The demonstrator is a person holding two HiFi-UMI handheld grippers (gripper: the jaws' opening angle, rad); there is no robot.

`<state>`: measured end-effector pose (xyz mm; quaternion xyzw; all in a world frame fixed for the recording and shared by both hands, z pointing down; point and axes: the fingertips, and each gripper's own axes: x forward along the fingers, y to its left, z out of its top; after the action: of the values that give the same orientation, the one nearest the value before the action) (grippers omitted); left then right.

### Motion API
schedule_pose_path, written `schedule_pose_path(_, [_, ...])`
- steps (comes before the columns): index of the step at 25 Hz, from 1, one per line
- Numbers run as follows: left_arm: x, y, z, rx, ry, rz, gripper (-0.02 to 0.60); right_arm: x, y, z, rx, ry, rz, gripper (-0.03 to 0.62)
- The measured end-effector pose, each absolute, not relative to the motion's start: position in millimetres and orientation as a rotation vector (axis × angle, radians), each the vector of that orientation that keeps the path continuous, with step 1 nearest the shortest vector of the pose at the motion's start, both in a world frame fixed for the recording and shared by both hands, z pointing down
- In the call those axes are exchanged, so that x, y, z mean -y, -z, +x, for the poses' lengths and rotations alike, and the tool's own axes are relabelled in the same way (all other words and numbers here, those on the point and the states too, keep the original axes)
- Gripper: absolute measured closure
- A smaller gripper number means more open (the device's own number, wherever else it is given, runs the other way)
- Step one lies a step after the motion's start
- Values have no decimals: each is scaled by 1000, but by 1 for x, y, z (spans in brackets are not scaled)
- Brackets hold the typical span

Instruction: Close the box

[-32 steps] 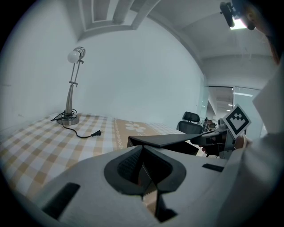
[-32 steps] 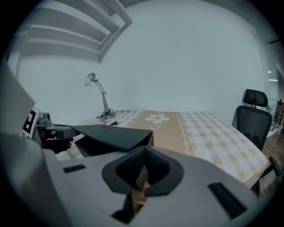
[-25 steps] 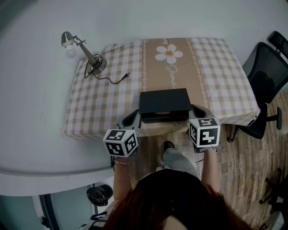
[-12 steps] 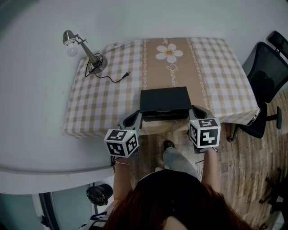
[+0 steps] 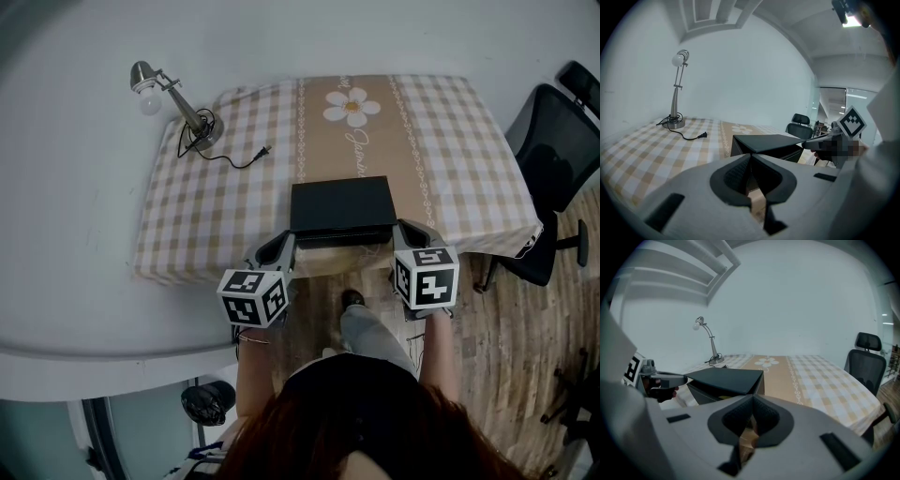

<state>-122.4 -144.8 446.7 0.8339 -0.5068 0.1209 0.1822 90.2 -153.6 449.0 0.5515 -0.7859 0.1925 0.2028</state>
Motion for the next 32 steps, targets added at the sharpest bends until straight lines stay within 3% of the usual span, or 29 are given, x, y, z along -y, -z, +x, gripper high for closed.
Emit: schedule_pose_path(32, [134,-459,-123,1422,-367,2325,553,139,-458,91,2181,-548,1517,577])
